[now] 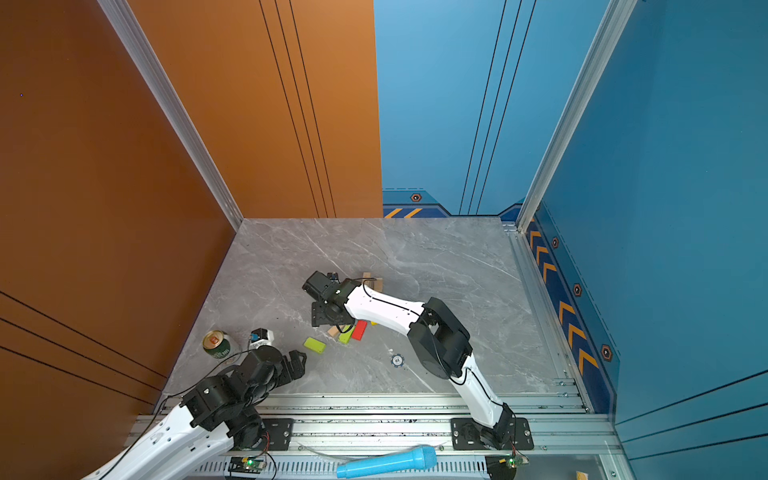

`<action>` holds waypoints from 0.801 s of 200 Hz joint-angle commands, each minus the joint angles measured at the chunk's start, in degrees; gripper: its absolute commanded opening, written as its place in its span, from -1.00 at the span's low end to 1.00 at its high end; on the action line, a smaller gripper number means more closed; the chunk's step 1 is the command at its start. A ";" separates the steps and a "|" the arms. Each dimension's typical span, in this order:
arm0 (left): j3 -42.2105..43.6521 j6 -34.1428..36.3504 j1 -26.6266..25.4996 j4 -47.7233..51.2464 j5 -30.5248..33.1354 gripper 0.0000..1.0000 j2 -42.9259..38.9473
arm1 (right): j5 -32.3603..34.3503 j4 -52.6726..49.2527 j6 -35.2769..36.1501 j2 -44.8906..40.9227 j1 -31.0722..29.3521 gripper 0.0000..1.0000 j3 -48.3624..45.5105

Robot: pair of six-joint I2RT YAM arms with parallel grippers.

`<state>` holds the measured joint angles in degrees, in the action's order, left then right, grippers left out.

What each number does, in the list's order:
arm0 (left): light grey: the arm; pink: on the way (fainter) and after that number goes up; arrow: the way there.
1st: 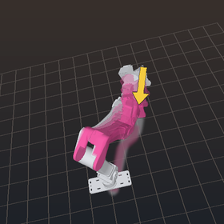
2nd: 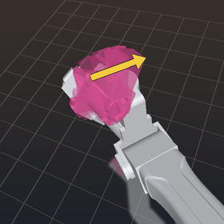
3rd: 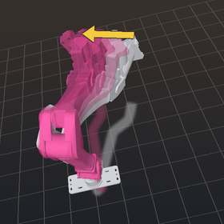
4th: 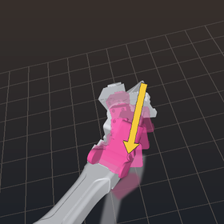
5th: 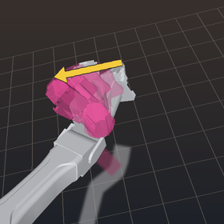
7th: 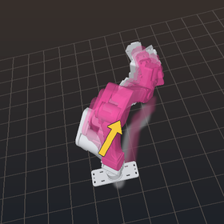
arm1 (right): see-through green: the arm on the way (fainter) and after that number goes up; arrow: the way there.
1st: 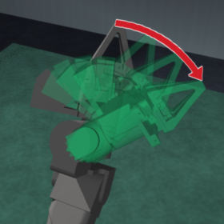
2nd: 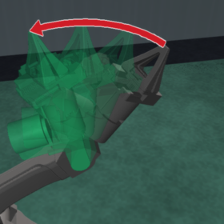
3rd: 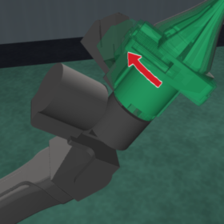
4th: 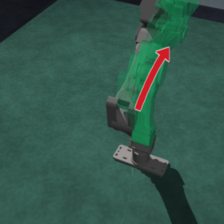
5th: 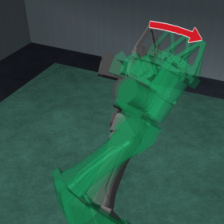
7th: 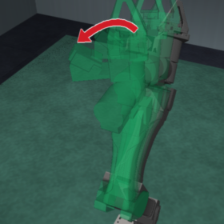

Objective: Build the wood block tower
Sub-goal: 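Lower the right gripper around the beige plank and close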

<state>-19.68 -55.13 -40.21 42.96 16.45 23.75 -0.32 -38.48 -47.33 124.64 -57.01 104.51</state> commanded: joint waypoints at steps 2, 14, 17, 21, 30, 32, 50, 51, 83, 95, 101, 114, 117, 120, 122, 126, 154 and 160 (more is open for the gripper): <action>0.49 2.47 1.51 0.99 -2.64 0.96 -0.29 | -0.78 -1.31 -1.89 0.39 -0.27 0.53 -0.94; 0.35 3.72 2.06 0.85 -2.82 0.96 0.19 | -0.78 -1.18 -2.30 0.48 -0.33 0.53 -1.23; 0.31 3.94 2.20 0.79 -2.92 0.96 0.36 | -0.75 -1.04 -2.38 0.51 -0.27 0.53 -1.24; 0.27 4.21 2.40 0.76 -3.01 0.96 0.61 | -0.82 -0.88 -2.56 0.60 -0.31 0.53 -2.03; 0.17 4.48 2.58 0.42 -3.32 0.96 1.23 | -1.15 -0.50 -2.90 0.64 -0.37 0.53 -3.29; 0.10 4.55 2.63 0.23 -3.45 0.96 1.44 | -1.22 -0.47 -2.97 0.64 -0.42 0.53 -3.44; 0.01 4.91 2.94 -0.50 -4.11 0.96 2.34 | -1.33 -0.16 -3.31 1.00 -0.71 0.53 -3.83; 0.00 4.93 2.94 -0.51 -4.08 0.96 2.39 | -1.34 -0.13 -3.30 1.02 -0.72 0.53 -3.85; -0.02 5.30 3.30 -0.67 -4.20 0.96 2.41 | -1.51 0.25 -3.47 1.26 -0.88 0.53 -4.54; 0.01 5.30 3.38 -0.67 -4.15 0.96 2.31 | -1.29 0.38 -3.33 1.33 -0.91 0.53 -4.51; 0.01 5.30 3.42 -0.66 -4.21 0.96 2.30 | -1.32 0.49 -3.14 1.39 -0.91 0.53 -4.49; 0.01 5.21 3.35 -0.55 -4.27 0.96 2.09 | -1.48 0.52 -3.01 1.73 -0.90 0.53 -4.19; 0.05 5.22 3.42 -0.47 -4.31 0.96 1.95 | -1.52 0.51 -2.95 1.78 -0.86 0.53 -4.14; 0.06 5.21 3.43 -0.50 -4.32 0.96 2.00 | -1.59 0.44 -2.94 1.91 -0.89 0.52 -4.05; 0.12 5.21 3.39 -0.55 -4.32 0.96 1.94 | -1.59 0.49 -2.94 2.03 -0.90 0.52 -4.01; 0.10 5.12 3.38 -0.51 -4.27 0.96 1.94 | -1.64 0.47 -2.99 2.09 -0.91 0.53 -3.83; 0.13 5.04 3.47 -0.51 -4.13 0.96 1.65 | -1.96 0.42 -2.87 2.79 -0.82 0.53 -3.38; 0.08 5.04 3.47 -0.52 -4.06 0.96 1.65 | -2.08 0.42 -2.87 2.85 -0.75 0.53 -3.26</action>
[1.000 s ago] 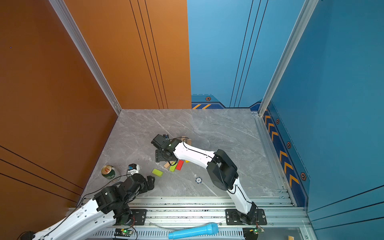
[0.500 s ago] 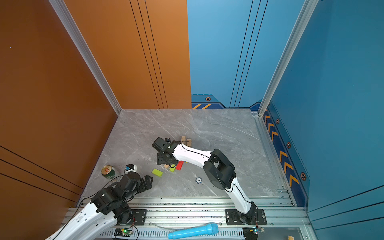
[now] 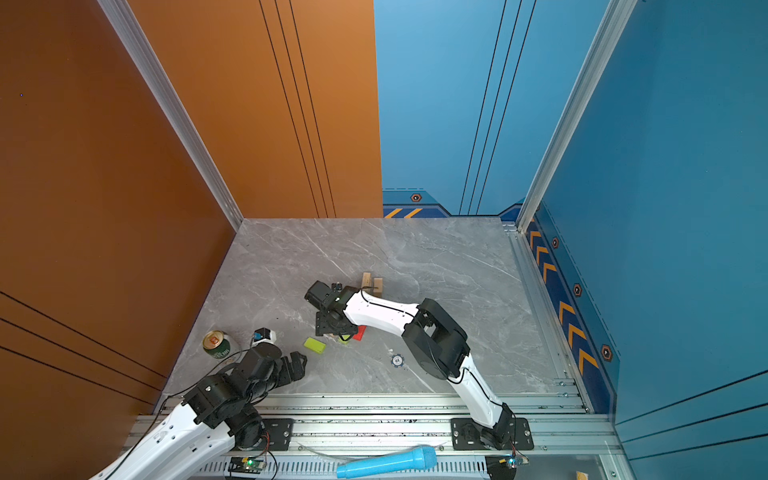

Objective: Build the wood block tower
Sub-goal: 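Lower the right gripper around the beige plank and close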

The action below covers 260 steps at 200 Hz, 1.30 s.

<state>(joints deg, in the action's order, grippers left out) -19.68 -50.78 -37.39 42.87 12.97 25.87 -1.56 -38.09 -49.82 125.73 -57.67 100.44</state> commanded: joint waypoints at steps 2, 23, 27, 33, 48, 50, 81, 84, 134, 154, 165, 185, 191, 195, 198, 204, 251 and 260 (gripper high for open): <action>0.08 0.69 0.65 -0.42 -0.62 0.96 -0.42 | -0.86 0.03 -0.39 1.92 -0.08 0.53 0.87; 0.13 0.69 0.90 -0.41 -0.63 0.96 -0.42 | -1.23 0.03 -0.31 2.41 0.02 0.53 1.31; 0.11 0.69 0.91 -0.43 -0.61 0.96 -0.46 | -1.33 0.03 -0.29 2.42 -0.08 0.53 1.34; 0.10 0.69 0.92 -0.42 -0.58 0.96 -0.42 | -1.28 -0.06 -0.27 2.58 -0.07 0.53 1.59; 0.20 0.64 1.04 -0.47 -0.58 0.96 -0.47 | -1.35 -0.32 -0.19 3.01 -0.07 0.53 2.12; 0.24 0.68 1.03 -0.39 -0.51 0.96 -0.53 | -1.36 -0.39 -0.17 3.11 -0.07 0.53 2.12; 0.10 0.69 1.21 -0.42 -0.58 0.96 -0.62 | -1.77 -1.27 -0.13 4.56 0.10 0.53 4.48; 0.13 0.69 1.23 -0.40 -0.70 0.96 -0.73 | -1.80 -1.30 -0.18 4.78 0.10 0.53 4.60; 0.00 0.86 1.57 -0.75 -0.88 0.96 -0.75 | 0.33 -5.46 -0.19 6.58 0.63 0.52 7.42; 0.03 0.95 1.88 -0.94 -1.14 0.96 -0.77 | 1.06 -6.58 -0.17 6.82 0.87 0.52 7.84; -0.01 1.04 2.05 -1.09 -1.27 0.96 -0.80 | 1.17 -7.15 -0.19 6.90 0.96 0.51 7.86; 0.08 1.21 2.34 -1.30 -1.53 0.96 -0.86 | 1.27 -7.86 -0.19 6.59 0.96 0.51 7.45; 0.15 1.31 2.45 -1.43 -1.61 0.96 -0.89 | 1.36 -7.88 -0.19 6.34 0.90 0.50 7.17; 0.17 1.38 2.53 -1.60 -1.68 0.96 -0.82 | 1.45 -7.86 -0.27 6.23 0.91 0.50 6.99; 0.19 1.43 2.58 -1.67 -1.75 0.96 -0.82 | 1.50 -7.88 -0.33 6.15 0.89 0.51 6.89; 0.24 1.52 2.74 -1.78 -1.88 0.96 -0.82 | 1.68 -7.88 -0.37 6.02 0.90 0.51 6.79; 0.29 2.07 3.55 -2.60 -3.03 0.96 -0.45 | 1.04 -7.79 -0.97 7.50 1.56 0.51 8.63; 0.33 2.09 3.63 -2.74 -3.12 0.96 -0.47 | 1.04 -7.86 -1.07 7.83 1.54 0.51 9.30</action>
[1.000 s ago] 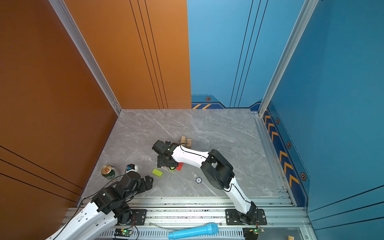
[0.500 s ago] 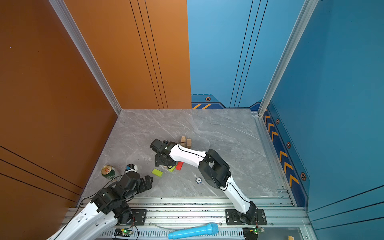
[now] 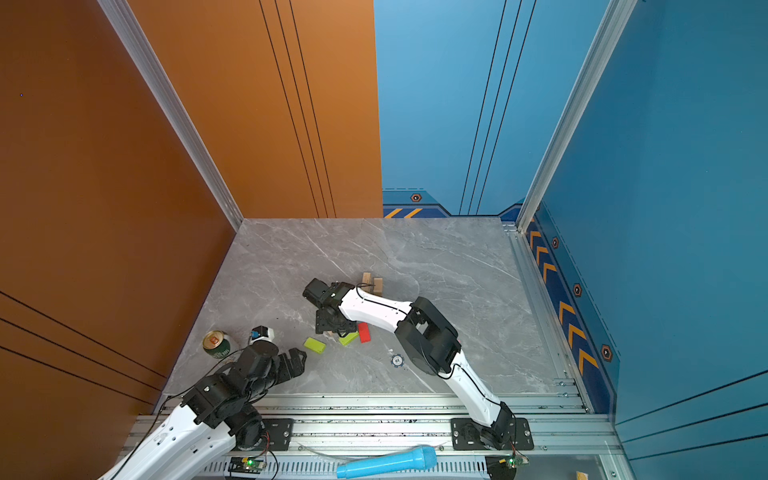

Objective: Build the wood block tower
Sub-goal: 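Lower the right gripper around the beige plank and close, then lift the beige plank marked 60 with the right gripper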

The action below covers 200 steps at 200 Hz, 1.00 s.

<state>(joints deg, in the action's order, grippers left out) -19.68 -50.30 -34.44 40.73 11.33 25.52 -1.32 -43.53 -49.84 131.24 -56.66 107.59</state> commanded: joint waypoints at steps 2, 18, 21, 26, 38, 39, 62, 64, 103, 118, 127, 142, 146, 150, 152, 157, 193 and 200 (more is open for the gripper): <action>0.32 1.61 0.68 -0.57 -1.49 0.96 -0.10 | 0.75 -2.43 -1.11 2.41 0.51 0.51 2.35; 0.33 1.69 0.78 -0.66 -1.64 0.96 -0.10 | 0.67 -2.58 -1.26 3.15 0.66 0.51 3.80; 0.30 1.70 0.77 -0.70 -1.62 0.96 -0.12 | 0.66 -2.74 -1.23 3.36 0.74 0.51 4.10; 0.26 1.79 0.87 -0.72 -1.67 0.96 -0.12 | 0.70 -3.01 -1.22 3.73 0.83 0.51 4.64; 0.26 1.84 1.03 -0.90 -1.90 0.96 -0.15 | 0.76 -3.62 -1.22 4.72 0.98 0.51 6.03; 0.30 1.86 1.08 -0.91 -1.91 0.96 -0.18 | 0.76 -3.62 -1.22 4.72 0.98 0.51 6.03; 0.35 2.06 1.45 -1.31 -2.28 0.96 0.06 | 0.90 -4.91 -1.18 6.36 1.03 0.45 8.16; 0.35 2.05 1.47 -1.32 -2.33 0.96 0.12 | 0.95 -5.08 -1.10 6.45 1.03 0.44 8.34; 0.44 2.40 2.20 -2.01 -2.99 0.96 0.58 | 3.70 -9.69 0.56 8.79 0.77 0.04 11.52; 0.43 2.49 2.60 -2.23 -3.33 0.96 0.75 | 4.68 -10.99 1.33 9.19 0.64 -0.11 11.68; 0.53 2.58 2.79 -2.41 -3.59 0.96 0.85 | 5.44 -11.77 1.66 9.21 0.59 -0.17 11.63; 0.59 2.70 3.14 -2.69 -3.94 0.96 1.06 | 6.53 -12.62 2.36 8.95 0.46 -0.27 11.50; 0.53 2.75 3.22 -2.82 -4.03 0.96 1.09 | 6.82 -12.75 2.57 8.87 0.43 -0.29 11.50; 0.60 2.75 3.40 -2.89 -4.16 0.96 1.19 | 7.14 -12.89 2.71 8.75 0.42 -0.31 11.50; 0.54 2.80 3.43 -2.97 -4.25 0.96 1.24 | 7.24 -12.90 2.77 8.68 0.42 -0.32 11.46; 0.46 2.84 3.58 -3.10 -4.30 0.96 1.33 | 7.40 -12.96 2.91 8.39 0.46 -0.34 11.41; -0.37 3.27 4.14 -3.82 -5.23 0.96 2.68 | 7.29 -12.88 4.25 7.10 0.60 -0.40 12.41; -0.63 3.40 4.14 -3.88 -5.29 0.96 3.02 | 7.30 -12.85 4.51 6.80 0.68 -0.41 12.62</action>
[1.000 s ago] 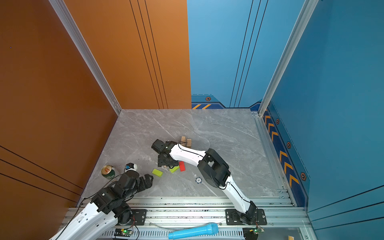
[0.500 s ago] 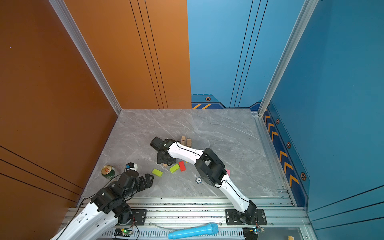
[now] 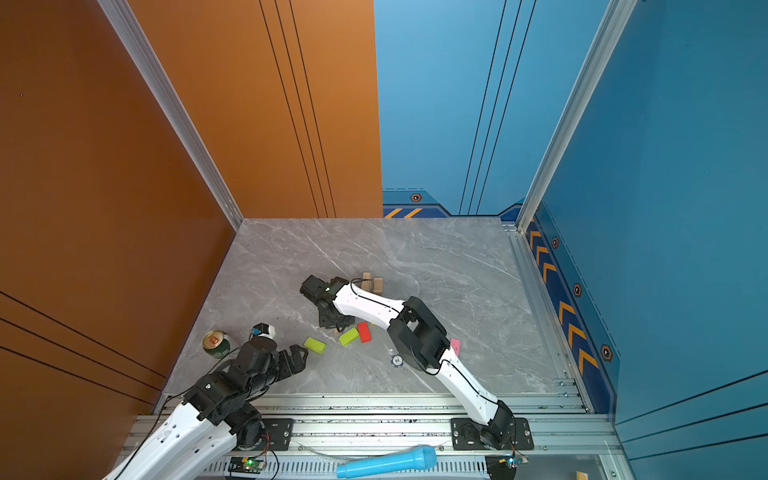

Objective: Build the wood block tower
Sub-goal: 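Lift the beige plank marked 60 with the right gripper, then lower plank 60 beside plank 31 with the right gripper while the left arm draws back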

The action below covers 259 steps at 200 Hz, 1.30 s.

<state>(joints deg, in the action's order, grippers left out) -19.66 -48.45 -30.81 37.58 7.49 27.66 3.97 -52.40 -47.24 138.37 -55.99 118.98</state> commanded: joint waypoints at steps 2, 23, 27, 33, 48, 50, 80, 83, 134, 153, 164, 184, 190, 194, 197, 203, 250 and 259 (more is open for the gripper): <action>-0.76 1.59 0.49 -0.75 -1.49 0.96 0.94 | 2.01 -4.01 2.03 -0.43 0.00 -0.41 1.32; -2.14 2.06 0.54 -0.92 -1.51 0.96 1.87 | 1.65 -3.47 2.83 -1.67 0.60 -0.43 1.61; -2.39 2.27 0.56 -0.87 -1.48 0.96 2.16 | 1.69 -3.46 2.98 -1.95 0.60 -0.43 1.61; -2.96 2.52 0.57 -0.85 -1.36 0.96 2.53 | 1.74 -3.33 3.19 -2.43 0.76 -0.44 1.61; -4.46 3.25 0.57 -0.84 -1.09 0.96 3.67 | 2.01 -3.23 3.69 -3.72 1.18 -0.44 1.61; -4.72 3.37 0.57 -0.87 -1.08 0.96 3.84 | 2.12 -3.28 3.77 -3.89 1.22 -0.44 1.61; -8.66 5.56 0.62 -0.81 -0.03 0.96 7.47 | 3.19 -3.23 5.19 -6.94 2.52 -0.46 1.09; -9.07 5.68 0.60 -0.85 0.10 0.96 7.90 | 3.31 -3.28 5.29 -7.24 2.61 -0.46 1.04; -13.75 6.72 0.57 -2.82 0.24 0.96 13.77 | 4.30 -3.23 7.85 -13.24 6.09 -0.47 -1.23; -14.80 6.86 0.58 -4.36 0.22 0.96 15.70 | 4.72 -3.25 9.11 -15.03 7.89 -0.47 -2.36; -15.90 7.26 0.59 -5.25 0.01 0.96 17.49 | 4.77 -3.30 9.68 -15.74 8.97 -0.47 -2.98; -18.05 8.01 0.51 -6.72 -0.95 0.96 21.66 | 4.00 -3.11 10.39 -16.06 11.29 -0.47 -3.99; -18.56 8.24 0.57 -7.25 -1.31 0.96 22.86 | 3.70 -2.93 10.57 -16.02 11.86 -0.47 -4.33; -18.94 8.34 0.44 -7.60 -1.58 0.96 23.67 | 3.53 -2.76 10.76 -16.05 12.24 -0.47 -4.56; -19.11 8.44 0.40 -7.86 -1.66 0.96 24.36 | 3.44 -2.65 10.83 -16.03 12.52 -0.47 -4.73; -19.47 8.61 0.31 -8.47 -2.00 0.96 25.54 | 3.50 -2.45 10.99 -16.02 12.96 -0.47 -5.12; -22.12 9.52 0.22 -12.60 -3.53 0.96 32.91 | 1.85 -1.91 12.17 -13.29 15.41 -0.47 -4.62; -22.66 9.88 0.29 -13.01 -3.62 0.96 34.07 | 1.50 -1.91 12.50 -12.59 15.42 -0.47 -4.10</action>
<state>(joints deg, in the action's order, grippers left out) -39.53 -40.38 -30.76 27.14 5.45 59.57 6.22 -53.56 -36.60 123.55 -40.42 114.13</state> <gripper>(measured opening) 0.979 0.272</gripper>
